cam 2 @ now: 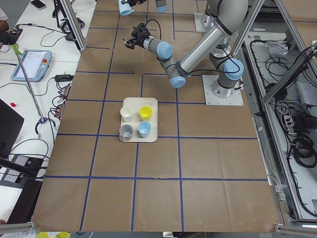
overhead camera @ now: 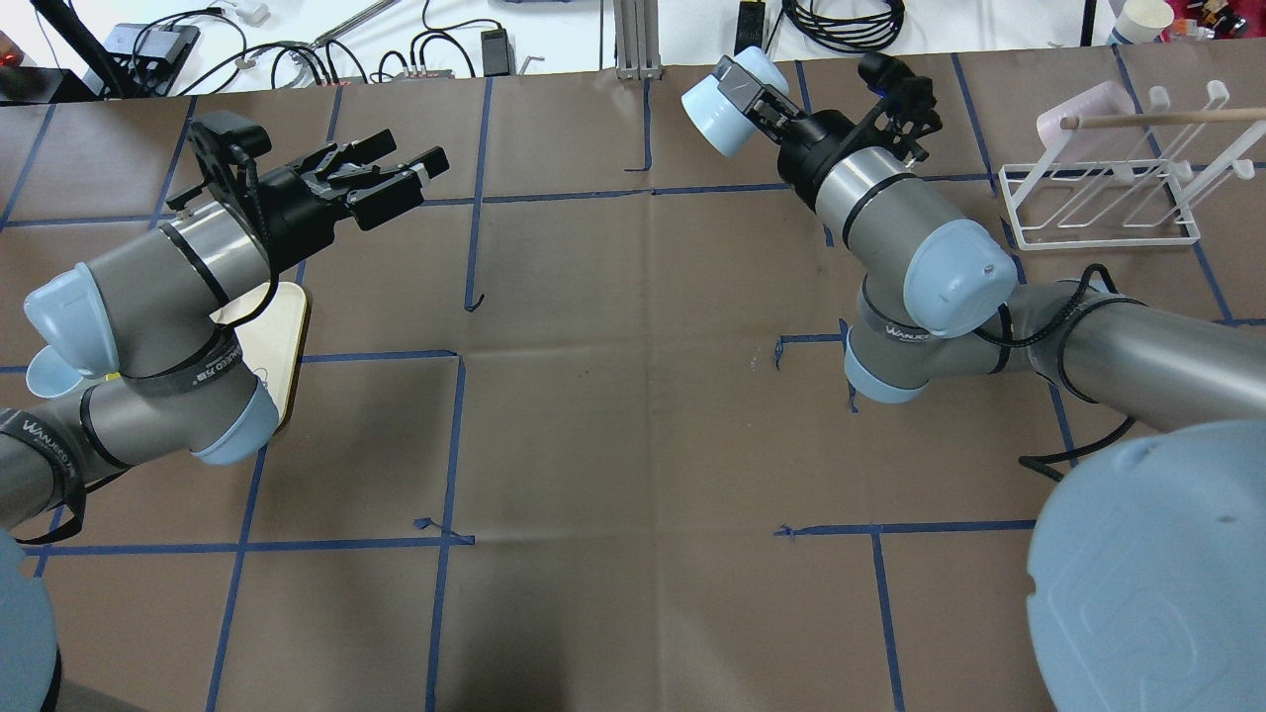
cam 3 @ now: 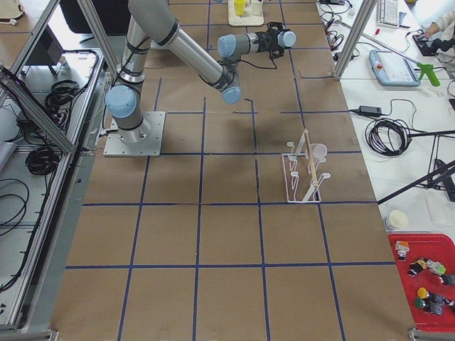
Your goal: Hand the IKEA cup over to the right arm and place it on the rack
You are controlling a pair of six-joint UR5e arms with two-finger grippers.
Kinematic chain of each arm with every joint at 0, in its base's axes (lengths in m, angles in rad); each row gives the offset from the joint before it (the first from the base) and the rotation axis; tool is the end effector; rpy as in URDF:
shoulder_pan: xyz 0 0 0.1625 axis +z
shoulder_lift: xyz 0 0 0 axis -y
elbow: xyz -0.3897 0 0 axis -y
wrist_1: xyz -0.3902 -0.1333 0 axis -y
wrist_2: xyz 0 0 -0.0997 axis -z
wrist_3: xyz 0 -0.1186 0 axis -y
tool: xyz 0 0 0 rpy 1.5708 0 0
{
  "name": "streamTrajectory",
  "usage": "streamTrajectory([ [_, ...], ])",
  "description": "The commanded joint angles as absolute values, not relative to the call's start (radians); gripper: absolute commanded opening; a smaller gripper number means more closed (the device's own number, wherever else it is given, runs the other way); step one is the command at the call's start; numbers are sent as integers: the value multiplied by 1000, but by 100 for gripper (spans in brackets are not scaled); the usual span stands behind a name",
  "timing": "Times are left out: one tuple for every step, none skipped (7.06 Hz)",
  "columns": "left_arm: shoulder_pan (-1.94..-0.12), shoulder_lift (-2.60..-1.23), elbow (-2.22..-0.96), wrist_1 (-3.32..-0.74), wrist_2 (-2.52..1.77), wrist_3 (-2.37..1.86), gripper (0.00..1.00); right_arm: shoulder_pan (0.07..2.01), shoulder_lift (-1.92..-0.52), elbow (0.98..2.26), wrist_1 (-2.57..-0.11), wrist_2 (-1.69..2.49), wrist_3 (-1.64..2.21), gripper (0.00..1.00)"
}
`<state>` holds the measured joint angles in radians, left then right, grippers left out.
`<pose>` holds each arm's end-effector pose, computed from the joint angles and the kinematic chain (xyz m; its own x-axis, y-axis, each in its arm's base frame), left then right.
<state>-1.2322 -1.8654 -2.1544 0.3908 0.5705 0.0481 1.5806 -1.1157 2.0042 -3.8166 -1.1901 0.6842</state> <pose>-0.0652 -0.5166 0.2932 -0.7630 0.5427 0.3512 -0.1190 0.4161 -0.9015 0.1827 -0.5443 0.2838 -0.7180 -0.1545 -0.6787 0.5829 0.3994 -0.7076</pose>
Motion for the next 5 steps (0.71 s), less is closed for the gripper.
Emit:
streamTrajectory([
  [-1233,-1803,-2105,153,733,49,98,1487,-1138,2058,-3820,-1231,473,37],
  [-1244,-1784,-2071,39,820,49,98,1424,-1190,2087,-3818,-1320,346,38],
  [-1288,-1773,-2010,-109,928,49,98,1355,-1213,2107,-3818,-1327,169,36],
  [-1349,-1766,-1929,-281,1084,49,98,1294,-1213,2135,-3820,-1327,90,31],
  [-1405,-1766,-1860,-411,1204,48,98,1234,-1215,2141,-3820,-1327,13,30],
])
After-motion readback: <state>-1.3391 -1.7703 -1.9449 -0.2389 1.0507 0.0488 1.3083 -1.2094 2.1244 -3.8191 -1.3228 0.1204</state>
